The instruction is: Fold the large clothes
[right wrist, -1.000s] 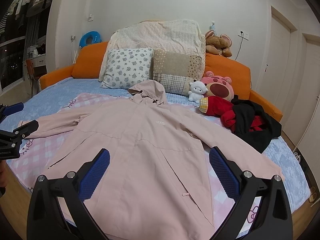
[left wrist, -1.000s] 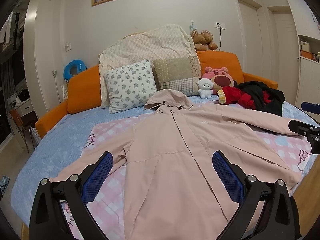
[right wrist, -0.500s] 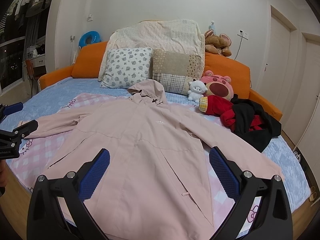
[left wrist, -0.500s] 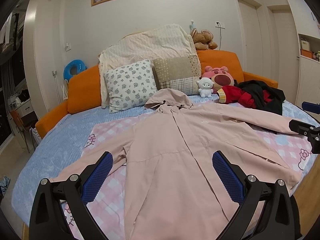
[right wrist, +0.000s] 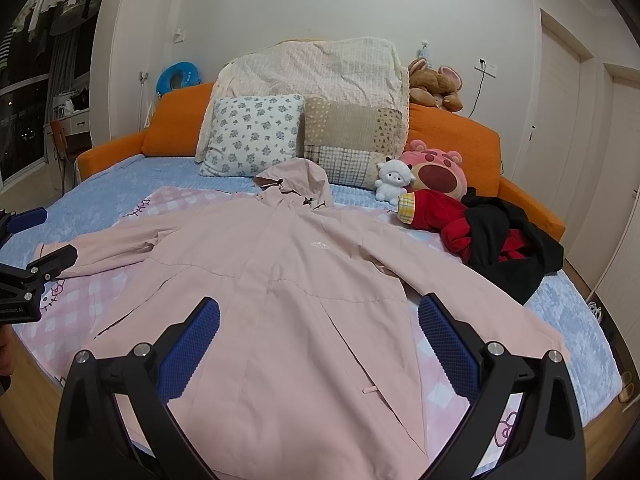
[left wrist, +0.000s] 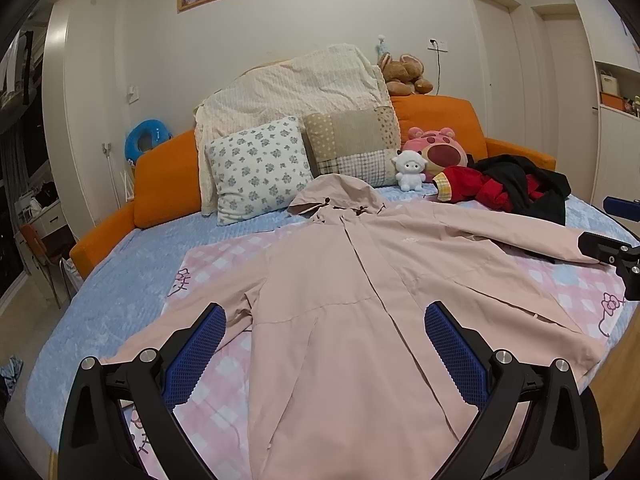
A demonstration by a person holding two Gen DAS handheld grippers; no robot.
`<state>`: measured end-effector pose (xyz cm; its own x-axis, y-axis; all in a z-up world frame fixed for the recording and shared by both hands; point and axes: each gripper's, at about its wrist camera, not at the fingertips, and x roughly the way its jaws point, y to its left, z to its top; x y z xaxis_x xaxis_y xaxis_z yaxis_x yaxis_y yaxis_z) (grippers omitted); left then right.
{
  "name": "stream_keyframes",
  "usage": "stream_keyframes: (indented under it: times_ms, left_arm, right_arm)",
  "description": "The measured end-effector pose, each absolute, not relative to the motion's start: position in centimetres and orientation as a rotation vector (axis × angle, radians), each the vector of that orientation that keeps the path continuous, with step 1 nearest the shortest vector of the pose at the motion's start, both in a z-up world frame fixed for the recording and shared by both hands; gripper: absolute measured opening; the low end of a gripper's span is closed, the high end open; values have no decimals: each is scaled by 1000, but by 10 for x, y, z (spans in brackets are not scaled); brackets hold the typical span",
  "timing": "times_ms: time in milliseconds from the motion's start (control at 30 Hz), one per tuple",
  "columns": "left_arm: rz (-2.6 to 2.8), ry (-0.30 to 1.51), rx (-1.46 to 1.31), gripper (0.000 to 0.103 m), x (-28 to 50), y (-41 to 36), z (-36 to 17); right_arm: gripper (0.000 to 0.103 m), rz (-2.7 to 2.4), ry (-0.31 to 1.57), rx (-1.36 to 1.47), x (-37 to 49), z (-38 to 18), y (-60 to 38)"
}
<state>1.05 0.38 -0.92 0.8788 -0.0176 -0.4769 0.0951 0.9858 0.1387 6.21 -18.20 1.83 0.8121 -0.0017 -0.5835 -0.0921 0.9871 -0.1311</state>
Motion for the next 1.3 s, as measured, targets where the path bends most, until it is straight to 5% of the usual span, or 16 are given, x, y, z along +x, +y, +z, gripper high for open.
stream_keyframes:
  times_ms: [800,1300]
  left_arm:
    - [-200,622,112,101,91,-38,-39]
    - [-370,902,22,101,277,-180,-127]
  right_arm:
    - [98,-26,621,-142,60,-3,-247]
    - [88,-327,767,171,87,-70,-532]
